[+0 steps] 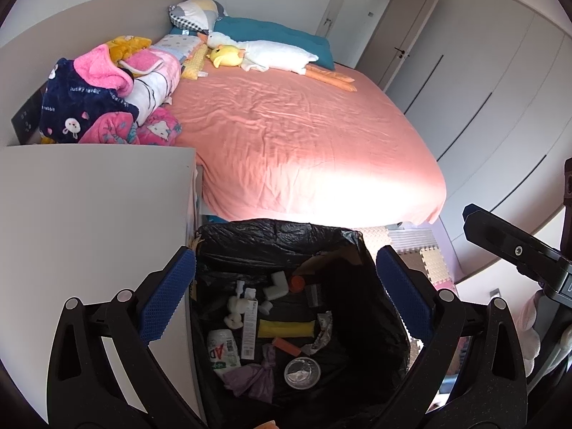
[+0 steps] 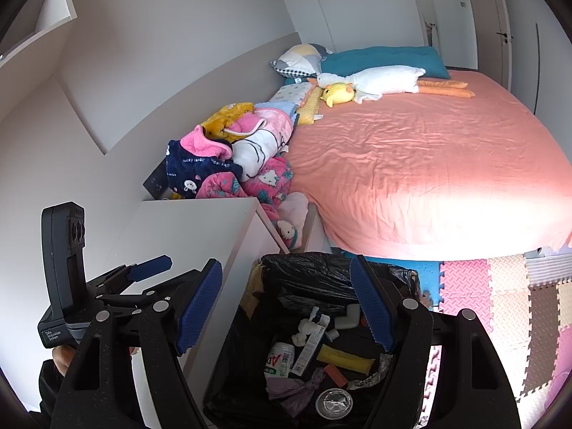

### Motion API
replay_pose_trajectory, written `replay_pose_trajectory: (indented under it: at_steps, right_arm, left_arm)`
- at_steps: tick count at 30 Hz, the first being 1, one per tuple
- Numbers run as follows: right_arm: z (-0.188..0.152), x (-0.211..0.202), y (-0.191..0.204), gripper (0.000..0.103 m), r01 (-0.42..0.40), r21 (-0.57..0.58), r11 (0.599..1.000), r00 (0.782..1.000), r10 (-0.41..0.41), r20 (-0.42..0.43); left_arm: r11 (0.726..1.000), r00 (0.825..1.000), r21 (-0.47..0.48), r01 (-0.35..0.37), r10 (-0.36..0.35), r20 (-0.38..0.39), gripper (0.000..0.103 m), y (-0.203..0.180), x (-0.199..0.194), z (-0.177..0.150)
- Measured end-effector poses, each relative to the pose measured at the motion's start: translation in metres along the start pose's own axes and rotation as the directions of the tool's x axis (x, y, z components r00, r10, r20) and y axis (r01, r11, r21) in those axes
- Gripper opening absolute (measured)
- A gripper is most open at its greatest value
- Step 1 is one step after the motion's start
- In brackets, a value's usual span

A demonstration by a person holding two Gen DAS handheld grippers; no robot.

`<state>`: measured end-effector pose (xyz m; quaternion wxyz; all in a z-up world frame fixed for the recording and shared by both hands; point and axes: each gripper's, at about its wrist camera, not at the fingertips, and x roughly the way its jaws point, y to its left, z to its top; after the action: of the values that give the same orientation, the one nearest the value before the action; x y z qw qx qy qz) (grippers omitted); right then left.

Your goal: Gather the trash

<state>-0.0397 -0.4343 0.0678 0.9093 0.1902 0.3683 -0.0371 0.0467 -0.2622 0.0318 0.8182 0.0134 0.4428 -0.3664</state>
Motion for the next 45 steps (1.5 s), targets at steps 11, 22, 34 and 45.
replay_pose_trajectory:
  at_steps: [11,22,34,45]
  right_arm:
    - [-0.001,-0.001,0.001,0.075,-0.001,-0.002,1.000,1.000,0.001,0.000]
    - [-0.001,-0.001,0.002,0.075,-0.001,-0.002,1.000,1.000,0.001,0.001]
    - [0.000,-0.001,0.004,0.075,0.001,-0.002,1.000,1.000,-0.001,0.004]
    - [0.001,-0.001,0.003,0.075,0.002,0.001,1.000,1.000,-0.002,0.006]
  left_arm:
    - [1.000,1.000,0.011,-0.009,0.009,0.009,0.097,0.000,-0.004,-0.001]
    - [1.000,1.000,0.022,-0.007,0.007,0.017,0.097,-0.002,-0.006,-0.001]
    - [1.000,1.000,0.029,-0.004,0.003,0.020,0.097,-0.005,-0.005,0.000]
    - [0.997,1.000,0.069,-0.017,0.017,0.007,0.097,-0.010,-0.001,0.000]
